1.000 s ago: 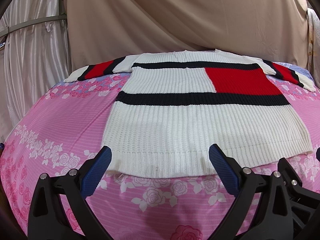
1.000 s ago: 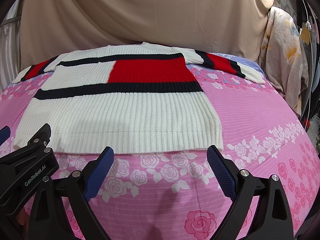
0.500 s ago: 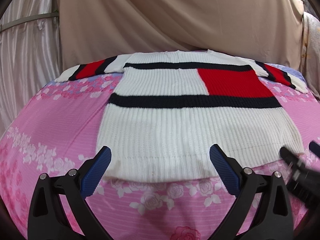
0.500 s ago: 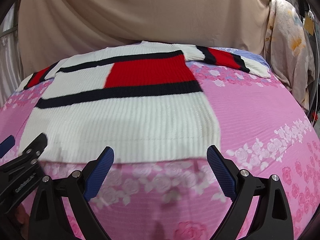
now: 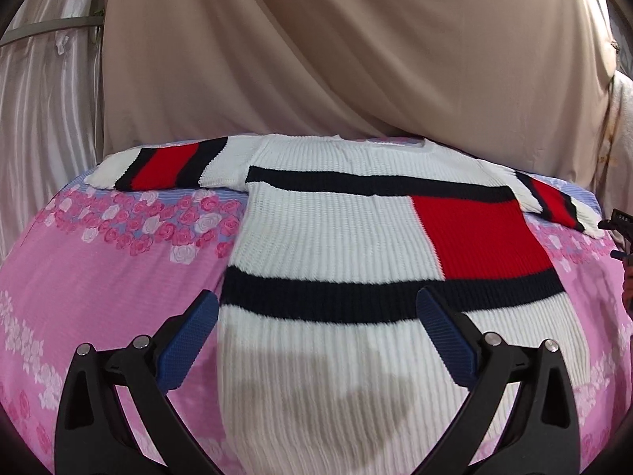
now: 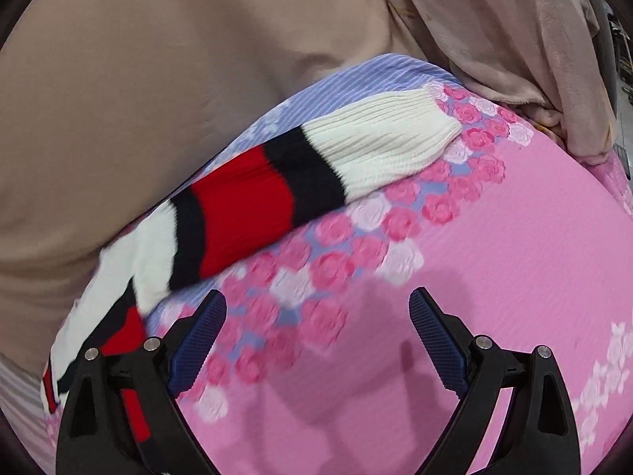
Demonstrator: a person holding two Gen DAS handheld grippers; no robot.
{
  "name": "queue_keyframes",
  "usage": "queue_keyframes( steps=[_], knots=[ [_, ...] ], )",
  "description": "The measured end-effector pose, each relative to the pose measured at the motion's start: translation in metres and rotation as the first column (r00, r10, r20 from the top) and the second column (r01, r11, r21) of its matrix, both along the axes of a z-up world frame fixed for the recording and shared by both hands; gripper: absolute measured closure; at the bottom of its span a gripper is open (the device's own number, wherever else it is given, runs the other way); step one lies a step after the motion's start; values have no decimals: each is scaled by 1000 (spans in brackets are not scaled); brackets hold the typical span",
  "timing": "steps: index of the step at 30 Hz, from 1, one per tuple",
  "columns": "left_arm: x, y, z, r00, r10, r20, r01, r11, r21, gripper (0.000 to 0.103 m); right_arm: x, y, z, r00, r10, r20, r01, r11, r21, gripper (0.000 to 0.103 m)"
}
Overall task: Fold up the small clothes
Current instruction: 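Grasp the striped sleeve cuff with the right gripper and lift it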
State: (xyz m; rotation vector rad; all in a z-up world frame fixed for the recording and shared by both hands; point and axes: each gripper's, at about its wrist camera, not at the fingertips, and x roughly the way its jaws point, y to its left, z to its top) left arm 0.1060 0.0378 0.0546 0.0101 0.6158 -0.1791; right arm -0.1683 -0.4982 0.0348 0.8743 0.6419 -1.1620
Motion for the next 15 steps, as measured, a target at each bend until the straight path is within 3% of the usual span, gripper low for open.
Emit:
queue_keyframes(
  steps=[5, 6, 8, 10, 13, 15],
  knots=[
    [37, 10, -3, 998, 15, -60, -17, 999, -34, 5, -10, -79, -27, 993, -113, 14, 112, 993, 43, 24],
    [45, 12, -4, 997, 18, -70, -20, 999, -38, 5, -13, -88, -31, 990, -140, 27, 138, 989, 50, 32],
    [55, 15, -5, 997, 23, -74, -26, 999, -33, 5, -15, -102, -36, 981, -187, 56, 184, 981, 53, 49],
    [65, 17, -6, 996, 27, -82, -30, 999, -32, 5, -9, -113, -36, 977, -204, 58, 202, 978, 53, 95],
    [76, 22, -4, 996, 33, -89, -37, 998, -49, 5, 19, -119, -16, 977, -190, 101, 191, 982, 2, 95],
    [80, 26, -2, 996, 48, -78, -52, 997, -51, 5, 60, -106, 19, 981, -73, 178, 90, 992, -89, 96]
  ],
)
